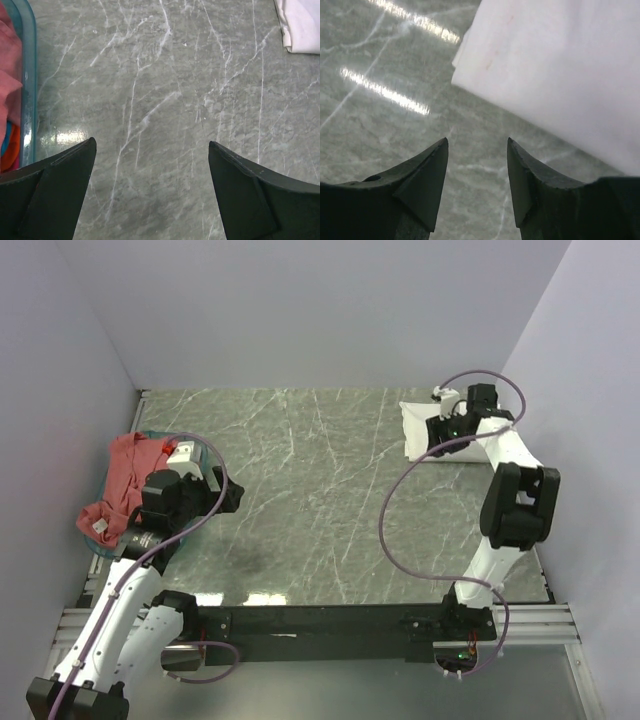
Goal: Fold and stack the t-shirts
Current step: Neatly place the folded tshirt to the corner
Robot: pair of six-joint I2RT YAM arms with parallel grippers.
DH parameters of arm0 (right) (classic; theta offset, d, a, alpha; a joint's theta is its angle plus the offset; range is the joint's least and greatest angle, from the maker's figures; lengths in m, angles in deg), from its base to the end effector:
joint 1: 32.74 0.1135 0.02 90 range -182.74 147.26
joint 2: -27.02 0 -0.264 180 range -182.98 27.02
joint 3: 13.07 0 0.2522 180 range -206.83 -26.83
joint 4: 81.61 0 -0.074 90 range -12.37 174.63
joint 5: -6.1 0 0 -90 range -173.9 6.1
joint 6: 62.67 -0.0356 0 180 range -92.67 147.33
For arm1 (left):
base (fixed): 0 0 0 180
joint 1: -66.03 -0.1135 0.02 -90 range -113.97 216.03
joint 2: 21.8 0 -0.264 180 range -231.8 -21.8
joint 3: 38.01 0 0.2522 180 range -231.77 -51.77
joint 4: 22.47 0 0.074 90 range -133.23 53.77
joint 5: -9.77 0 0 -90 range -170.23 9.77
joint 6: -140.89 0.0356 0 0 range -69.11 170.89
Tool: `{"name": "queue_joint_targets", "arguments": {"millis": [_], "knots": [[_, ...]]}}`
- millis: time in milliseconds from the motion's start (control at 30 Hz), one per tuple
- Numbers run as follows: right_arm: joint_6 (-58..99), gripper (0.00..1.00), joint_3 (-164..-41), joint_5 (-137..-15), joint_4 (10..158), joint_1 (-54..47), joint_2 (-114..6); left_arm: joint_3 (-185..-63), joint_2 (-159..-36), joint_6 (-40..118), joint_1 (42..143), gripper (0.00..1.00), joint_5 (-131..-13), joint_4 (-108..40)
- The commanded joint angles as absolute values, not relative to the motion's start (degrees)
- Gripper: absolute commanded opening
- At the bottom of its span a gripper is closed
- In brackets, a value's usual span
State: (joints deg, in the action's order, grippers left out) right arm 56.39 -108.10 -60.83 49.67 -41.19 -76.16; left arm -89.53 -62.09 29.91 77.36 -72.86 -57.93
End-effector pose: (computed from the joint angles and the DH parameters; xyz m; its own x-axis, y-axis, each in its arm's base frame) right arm 0.3860 -0.0432 0.2454 -0.6868 -0.3497 -0.6371 -0.4693 0.8828 0.0214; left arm 0.1615 -0.0370 0.2885 -0.4866 -0.2647 -0.8326 0.1449 0.9154 -0.3757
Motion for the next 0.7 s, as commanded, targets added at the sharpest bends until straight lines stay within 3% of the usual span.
{"name": "queue_joint_targets", "arguments": {"millis": [0,300,667], "knots": [[52.76,0.57,-114.53,-58.58,48.77,-39.69,-81.85,-91.06,-61.96,31.20,77.28,1.00,-71.27,-55.75],[44.21,0.55,-128.15,-72.46,49.48,-33.01,-94.09,-90.71,-61.70,31.46,77.28,0.99,-70.13,-55.31],[43.67,0.53,-131.24,-83.18,49.30,-27.73,-99.54,-90.71,-61.70,31.73,77.19,0.99,-69.86,-55.31]]}}
